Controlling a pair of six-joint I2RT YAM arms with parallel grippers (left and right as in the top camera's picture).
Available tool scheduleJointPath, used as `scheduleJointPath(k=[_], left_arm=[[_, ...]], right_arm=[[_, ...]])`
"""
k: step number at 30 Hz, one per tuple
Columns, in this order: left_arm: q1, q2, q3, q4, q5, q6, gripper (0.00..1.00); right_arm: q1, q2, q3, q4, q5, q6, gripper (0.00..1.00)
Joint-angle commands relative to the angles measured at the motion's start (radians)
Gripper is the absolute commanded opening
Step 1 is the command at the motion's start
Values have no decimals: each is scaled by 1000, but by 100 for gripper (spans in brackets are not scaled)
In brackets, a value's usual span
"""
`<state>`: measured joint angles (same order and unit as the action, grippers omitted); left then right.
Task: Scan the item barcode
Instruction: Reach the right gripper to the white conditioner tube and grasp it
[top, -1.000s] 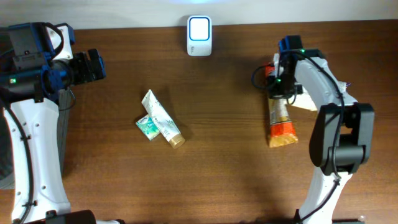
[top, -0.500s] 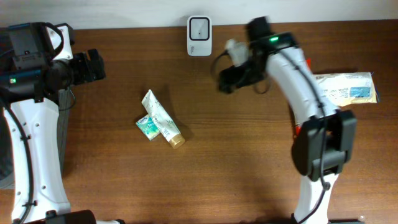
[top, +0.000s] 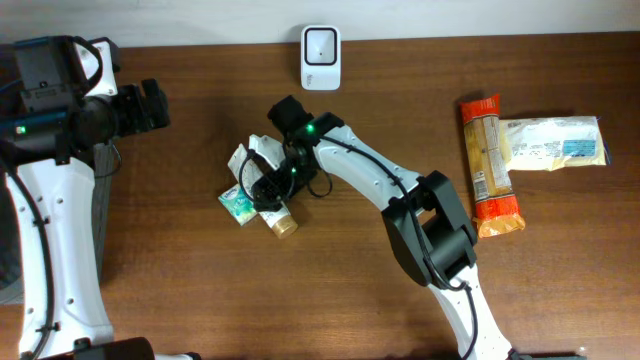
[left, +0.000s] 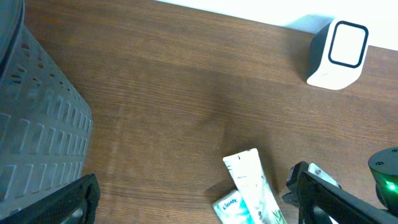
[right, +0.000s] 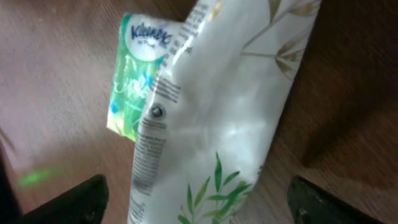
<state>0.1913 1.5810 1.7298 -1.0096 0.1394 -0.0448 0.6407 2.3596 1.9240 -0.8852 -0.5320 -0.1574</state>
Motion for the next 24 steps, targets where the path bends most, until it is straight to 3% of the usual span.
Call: scheduleJointPath(k=[1,7,8,9,10,12,15,18,19,20,21,24], left_arm=[[3,-7,2,1,3,16,99],[3,-7,2,1,3,16,99],[3,-7,2,1,3,16,99],[3,-7,2,1,3,16,99],[3,-7,2,1,3,16,99],[3,-7,2,1,3,16,99],[3,-7,2,1,3,16,99],[3,-7,2,1,3,16,99],[3,-7,2,1,3,16,99],[3,-7,2,1,3,16,99],[3,-7,2,1,3,16,99],[3,-7,2,1,3,16,99]], right_arm=[[20,11,3,-11,77,42,78],[60,37,0,-40,73,42,77],[60,37,0,-39,73,42,68],[60,37,0,-39,73,42,39],[60,37,0,-39,73,42,28],[59,37,5,-40,73,42,14],[36,31,69,-129,87,32,4],[-32,24,177,-447,286,-183,4],[-57,25,176,-546,388,-291,18],[-68,25,174,-567,445,-311,28],[-102,25,174,-562,594,-310,54],[-157,24,196,-457,668,-269,62]])
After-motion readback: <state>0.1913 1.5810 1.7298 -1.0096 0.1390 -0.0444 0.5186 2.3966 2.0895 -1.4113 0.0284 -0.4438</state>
